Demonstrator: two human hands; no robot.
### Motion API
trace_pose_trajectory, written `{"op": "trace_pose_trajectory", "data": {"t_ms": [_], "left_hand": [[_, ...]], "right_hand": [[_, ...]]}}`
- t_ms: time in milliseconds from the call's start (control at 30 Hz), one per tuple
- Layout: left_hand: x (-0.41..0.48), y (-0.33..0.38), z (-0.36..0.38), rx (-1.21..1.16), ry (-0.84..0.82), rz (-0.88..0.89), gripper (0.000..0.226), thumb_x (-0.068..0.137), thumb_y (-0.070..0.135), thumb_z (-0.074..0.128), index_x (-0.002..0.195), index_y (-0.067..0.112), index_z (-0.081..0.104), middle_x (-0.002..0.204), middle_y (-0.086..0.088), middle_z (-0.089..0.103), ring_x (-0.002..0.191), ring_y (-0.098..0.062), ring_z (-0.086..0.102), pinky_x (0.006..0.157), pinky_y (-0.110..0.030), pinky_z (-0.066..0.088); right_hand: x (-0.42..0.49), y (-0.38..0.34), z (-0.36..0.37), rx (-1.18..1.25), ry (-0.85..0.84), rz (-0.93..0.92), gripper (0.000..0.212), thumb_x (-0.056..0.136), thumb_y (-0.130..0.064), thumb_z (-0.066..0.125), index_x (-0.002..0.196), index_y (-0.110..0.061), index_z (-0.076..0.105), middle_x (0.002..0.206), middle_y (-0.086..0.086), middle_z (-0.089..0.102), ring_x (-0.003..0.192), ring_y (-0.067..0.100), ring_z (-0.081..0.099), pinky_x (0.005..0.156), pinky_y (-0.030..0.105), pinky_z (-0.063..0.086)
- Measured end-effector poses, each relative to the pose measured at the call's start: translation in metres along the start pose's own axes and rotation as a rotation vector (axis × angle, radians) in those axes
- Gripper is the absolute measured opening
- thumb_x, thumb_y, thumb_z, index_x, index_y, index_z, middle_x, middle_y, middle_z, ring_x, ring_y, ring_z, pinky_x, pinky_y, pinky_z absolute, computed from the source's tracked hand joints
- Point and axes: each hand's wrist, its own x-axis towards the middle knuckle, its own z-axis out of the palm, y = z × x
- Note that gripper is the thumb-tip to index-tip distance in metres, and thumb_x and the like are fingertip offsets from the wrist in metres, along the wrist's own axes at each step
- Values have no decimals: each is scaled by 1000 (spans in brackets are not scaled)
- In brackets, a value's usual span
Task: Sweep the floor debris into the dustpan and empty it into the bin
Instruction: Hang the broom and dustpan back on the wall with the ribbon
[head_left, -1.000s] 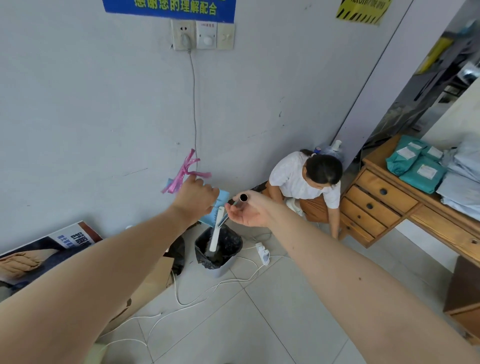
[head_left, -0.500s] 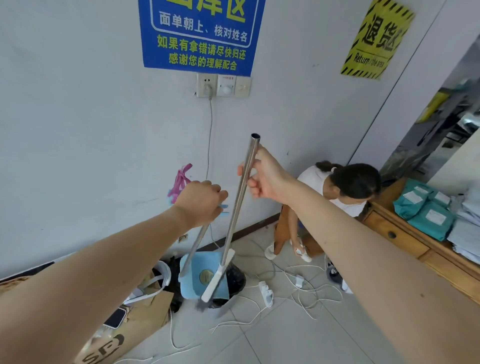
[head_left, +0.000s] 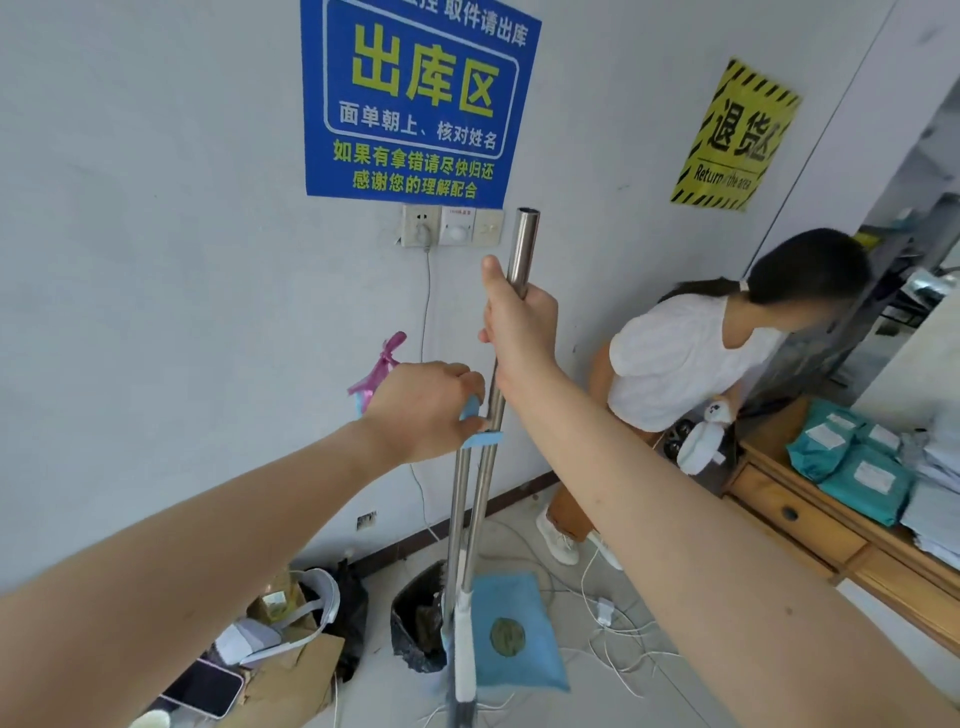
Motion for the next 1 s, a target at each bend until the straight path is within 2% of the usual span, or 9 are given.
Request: {"op": "trace_pose_trajectory", "data": {"t_ms": [100, 300, 467, 600, 667, 767, 833, 933, 1000], "left_hand": [[6, 10, 0, 0, 7, -14, 31, 82, 46, 59, 96, 19, 58, 82, 2, 66, 68, -19, 60, 51, -29, 46], [21, 24, 6, 59, -1, -3, 37, 81, 40, 62, 102, 15, 45, 68, -2, 61, 55, -23, 57, 46, -33, 49], [33, 23, 9, 103, -17, 61, 42, 79, 43, 66, 96, 13, 43, 61, -1, 54, 48, -20, 48, 41, -28, 32], [39, 21, 20, 89, -49, 44, 52, 77, 51, 66, 97, 13, 37, 64, -3, 57, 49, -22, 48, 45, -29, 33], [44, 24, 23, 75, -62, 57, 55, 75, 54, 66, 97, 14, 35, 62, -2, 54, 50, -23, 49, 45, -28, 33], [55, 25, 26, 56, -44, 66, 56, 73, 57, 66, 93, 16, 33, 60, 0, 51, 50, -22, 50, 43, -26, 26], [64, 23, 27, 27, -42, 58, 57, 71, 57, 68, 90, 18, 31, 60, 0, 53, 53, -23, 52, 45, -27, 27], [81, 21, 25, -90, -110, 40, 57, 69, 53, 72, 87, 22, 29, 61, 0, 55, 59, -22, 51, 46, -28, 31], [93, 24, 24, -173, -165, 57, 55, 68, 50, 75, 85, 23, 30, 62, 0, 54, 65, -21, 49, 48, -27, 30]], "right_hand": [[2, -1, -1, 12, 83, 40, 44, 89, -42, 63, 59, -18, 43, 44, -8, 38, 34, 2, 38, 44, 19, 42], [6, 0, -21, 89, 137, 139, 38, 86, -42, 67, 62, -18, 48, 45, -7, 39, 44, 11, 39, 53, 25, 44], [15, 7, -43, 127, -83, 161, 34, 87, -34, 69, 64, -16, 51, 43, -6, 43, 38, 8, 41, 63, 26, 47], [30, 19, -68, 344, -364, 155, 16, 85, -23, 71, 91, -14, 60, 79, 1, 65, 83, 18, 66, 89, 31, 49], [39, 30, -83, 393, -384, 186, 35, 78, -35, 74, 107, -22, 59, 104, 0, 65, 107, 17, 61, 94, 35, 45], [42, 65, -110, 206, -390, 212, 45, 76, -51, 66, 117, -35, 54, 130, -5, 56, 126, 16, 48, 104, 43, 36], [38, 96, -128, -34, -489, 289, 40, 80, -39, 68, 118, -33, 56, 125, -6, 61, 125, 20, 50, 106, 43, 34], [36, 122, -138, -272, -711, 360, 40, 80, -20, 77, 117, -23, 61, 115, -6, 67, 116, 17, 59, 100, 33, 45], [44, 121, -138, -313, -670, 326, 37, 75, -19, 81, 109, -22, 65, 109, -4, 68, 111, 16, 61, 95, 27, 48]]}}
